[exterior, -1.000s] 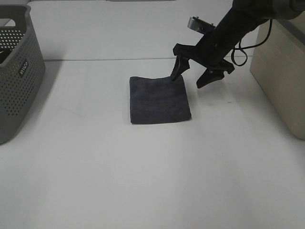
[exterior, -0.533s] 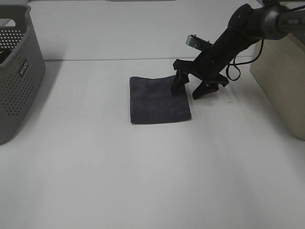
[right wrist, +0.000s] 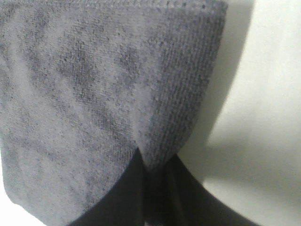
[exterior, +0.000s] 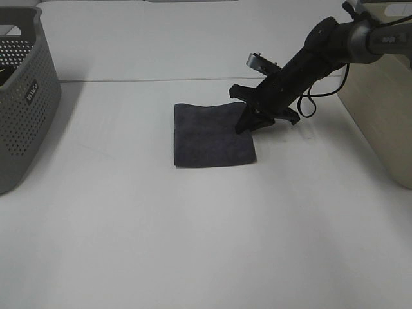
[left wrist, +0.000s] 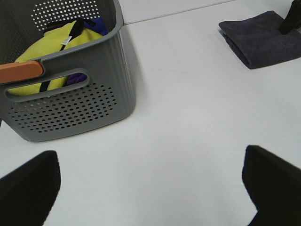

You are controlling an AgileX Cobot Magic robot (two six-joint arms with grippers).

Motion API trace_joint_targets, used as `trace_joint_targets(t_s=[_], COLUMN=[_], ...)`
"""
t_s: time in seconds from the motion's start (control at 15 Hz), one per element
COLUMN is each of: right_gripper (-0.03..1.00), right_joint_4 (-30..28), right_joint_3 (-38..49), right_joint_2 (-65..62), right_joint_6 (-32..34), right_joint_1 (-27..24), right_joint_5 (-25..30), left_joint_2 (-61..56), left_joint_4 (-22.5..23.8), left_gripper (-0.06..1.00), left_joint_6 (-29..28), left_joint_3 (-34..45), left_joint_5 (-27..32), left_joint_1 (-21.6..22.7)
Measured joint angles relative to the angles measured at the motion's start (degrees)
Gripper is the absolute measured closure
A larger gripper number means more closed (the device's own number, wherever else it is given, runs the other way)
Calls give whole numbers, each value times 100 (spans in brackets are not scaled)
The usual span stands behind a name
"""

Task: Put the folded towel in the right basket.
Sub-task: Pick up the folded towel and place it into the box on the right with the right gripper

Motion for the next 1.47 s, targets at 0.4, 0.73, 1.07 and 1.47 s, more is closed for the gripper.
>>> trace_joint_targets(t_s=[0.4,0.73,1.07,1.47], right_gripper=[93,93,93,93], right_joint_4=[-195,-791,-1541,-1650], right_joint_3=[0,0,0,0], right_joint_2=[-768,-2320,-3644,-4280], right_joint_6=[-212,-264,195,504], right_joint_1=[0,0,-561,-2624], right_joint_5=[160,149,115,309], left_joint_2=[0,0,0,0], left_joint_4=[0,0,0,0], left_gripper=[-4,-4,-4,-4], left_joint_6=[0,0,0,0], left_joint_3=[0,0,0,0], left_joint_5=[0,0,0,0], left_joint_1=[0,0,0,0])
